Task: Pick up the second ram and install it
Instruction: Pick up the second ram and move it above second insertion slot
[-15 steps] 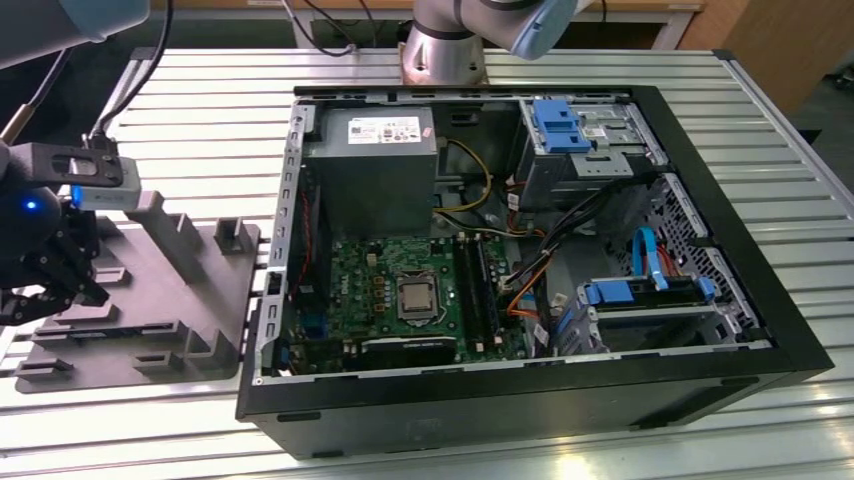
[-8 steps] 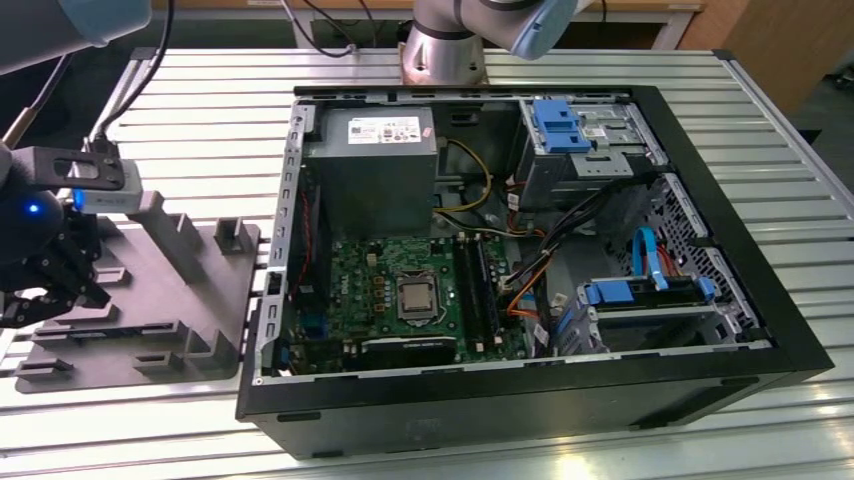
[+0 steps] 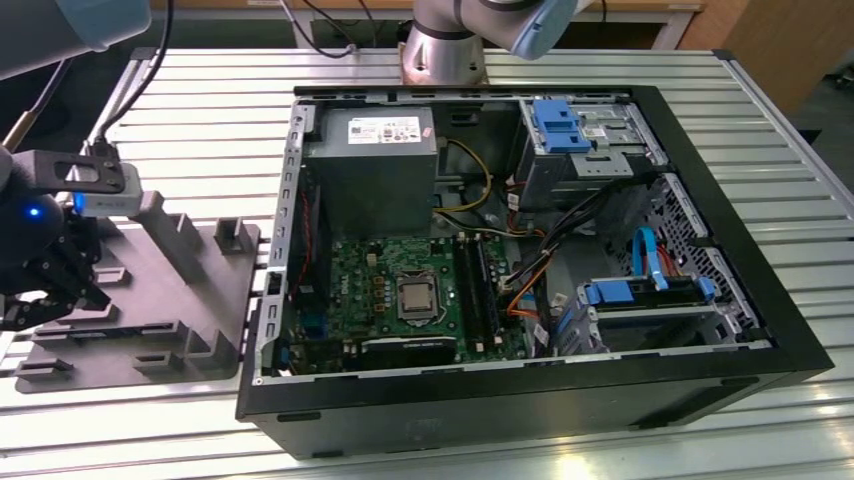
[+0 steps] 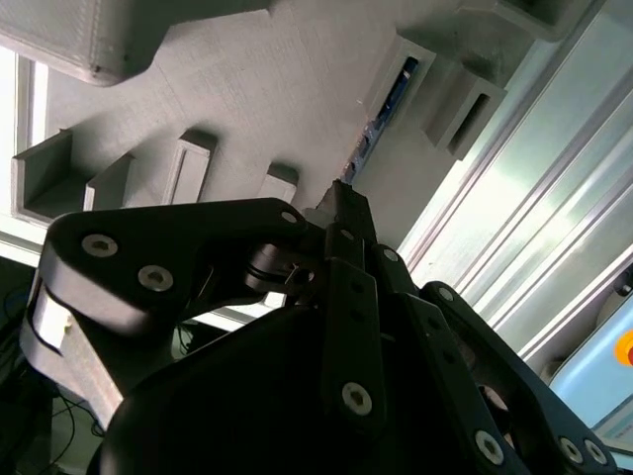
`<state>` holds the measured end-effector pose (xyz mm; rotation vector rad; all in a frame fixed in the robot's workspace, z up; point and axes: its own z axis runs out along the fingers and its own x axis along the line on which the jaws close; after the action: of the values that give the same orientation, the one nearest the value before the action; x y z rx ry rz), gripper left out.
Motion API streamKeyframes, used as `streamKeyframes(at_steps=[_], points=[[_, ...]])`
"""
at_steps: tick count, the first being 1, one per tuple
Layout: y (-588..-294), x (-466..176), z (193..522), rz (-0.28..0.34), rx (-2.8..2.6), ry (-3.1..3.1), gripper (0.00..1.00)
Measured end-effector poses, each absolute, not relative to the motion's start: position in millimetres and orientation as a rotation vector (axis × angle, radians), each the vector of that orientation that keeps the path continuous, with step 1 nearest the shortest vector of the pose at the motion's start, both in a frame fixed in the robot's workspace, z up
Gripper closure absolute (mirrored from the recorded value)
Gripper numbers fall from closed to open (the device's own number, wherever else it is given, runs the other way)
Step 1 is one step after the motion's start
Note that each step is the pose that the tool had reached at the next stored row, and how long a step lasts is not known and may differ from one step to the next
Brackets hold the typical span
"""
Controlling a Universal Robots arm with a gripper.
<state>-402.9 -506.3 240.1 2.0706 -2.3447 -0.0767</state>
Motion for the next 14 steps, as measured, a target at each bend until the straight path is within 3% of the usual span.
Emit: streamKeyframes(at_steps=[14], points=[[-509.3, -406.4, 236.5, -0.077, 2.075, -2.340, 0.89]])
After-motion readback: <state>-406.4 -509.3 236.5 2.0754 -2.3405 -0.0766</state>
